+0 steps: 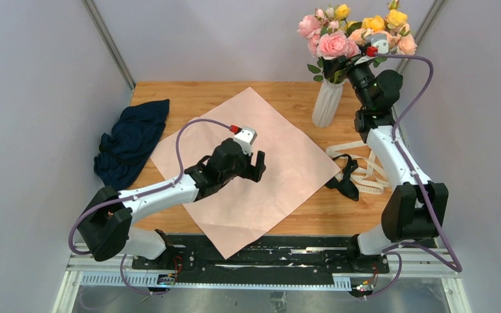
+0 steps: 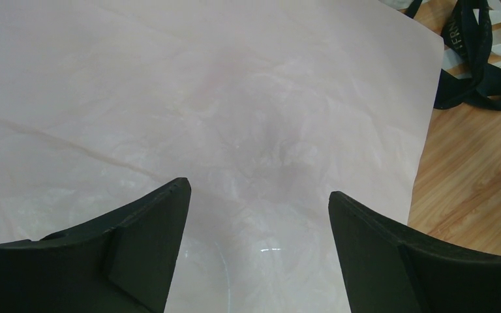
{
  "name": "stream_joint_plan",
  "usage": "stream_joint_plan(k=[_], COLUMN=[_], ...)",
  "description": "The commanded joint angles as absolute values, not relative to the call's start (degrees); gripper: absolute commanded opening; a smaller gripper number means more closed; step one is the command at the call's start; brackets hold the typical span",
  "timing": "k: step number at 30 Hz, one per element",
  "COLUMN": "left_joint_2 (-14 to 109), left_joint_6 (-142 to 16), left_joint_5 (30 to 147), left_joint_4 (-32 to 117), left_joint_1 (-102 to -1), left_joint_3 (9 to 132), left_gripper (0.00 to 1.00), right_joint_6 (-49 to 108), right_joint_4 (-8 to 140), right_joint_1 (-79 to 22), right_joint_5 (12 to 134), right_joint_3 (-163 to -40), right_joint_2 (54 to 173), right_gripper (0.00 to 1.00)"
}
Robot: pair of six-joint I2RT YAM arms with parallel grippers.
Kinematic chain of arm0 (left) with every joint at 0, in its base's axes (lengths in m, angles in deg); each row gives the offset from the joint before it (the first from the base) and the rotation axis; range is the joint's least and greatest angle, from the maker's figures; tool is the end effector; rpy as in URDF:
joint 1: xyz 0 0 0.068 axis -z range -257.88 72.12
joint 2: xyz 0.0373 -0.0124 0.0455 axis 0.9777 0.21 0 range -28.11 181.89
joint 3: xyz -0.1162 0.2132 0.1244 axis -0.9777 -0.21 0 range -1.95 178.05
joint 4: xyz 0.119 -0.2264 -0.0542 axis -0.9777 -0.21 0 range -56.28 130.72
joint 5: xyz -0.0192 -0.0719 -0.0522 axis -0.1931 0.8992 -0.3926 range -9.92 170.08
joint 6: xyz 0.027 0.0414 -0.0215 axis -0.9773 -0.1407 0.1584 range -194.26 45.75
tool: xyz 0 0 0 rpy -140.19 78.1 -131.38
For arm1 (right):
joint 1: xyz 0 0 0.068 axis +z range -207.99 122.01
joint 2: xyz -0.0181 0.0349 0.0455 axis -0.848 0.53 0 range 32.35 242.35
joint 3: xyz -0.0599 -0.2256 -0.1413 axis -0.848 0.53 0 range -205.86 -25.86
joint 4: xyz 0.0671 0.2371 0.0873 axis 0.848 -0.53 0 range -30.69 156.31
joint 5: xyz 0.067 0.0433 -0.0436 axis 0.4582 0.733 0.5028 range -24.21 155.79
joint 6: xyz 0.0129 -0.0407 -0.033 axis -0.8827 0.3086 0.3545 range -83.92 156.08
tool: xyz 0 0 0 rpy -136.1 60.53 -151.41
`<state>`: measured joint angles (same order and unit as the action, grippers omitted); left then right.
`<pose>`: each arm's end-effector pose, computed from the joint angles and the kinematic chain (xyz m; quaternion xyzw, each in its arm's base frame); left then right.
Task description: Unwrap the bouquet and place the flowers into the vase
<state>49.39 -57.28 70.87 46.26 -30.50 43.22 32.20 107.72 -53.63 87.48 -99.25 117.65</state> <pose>0.2069 -0.2164 0.2417 0.1820 0.8303 -0.2202 0.4786 0.3417 0.0393 0.4376 -0.1646 0.4941 0.1555 0.8394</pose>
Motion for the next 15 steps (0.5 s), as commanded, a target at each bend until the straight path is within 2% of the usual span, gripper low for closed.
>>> stream_joint_plan(k=[1, 15], left_joint_2=[48.26, 48.25], left_joint_6=[-56.92, -56.49], left_joint_5=[70.76, 70.68], left_joint_4=[47.54, 47.66], left_joint_1=[-30.45, -30.46], left_joint_3=[42.89, 42.79], left_gripper=[0.88, 0.89], right_joint_6=[30.41, 29.85], right_joint_4=[109.26, 107.51], right_joint_1=[-54.21, -54.14], right_joint_5=[89.17, 90.07], right_joint_3=[-98.87, -98.49], right_joint_2=[113.78, 110.95], right_gripper=[0.83, 0.84])
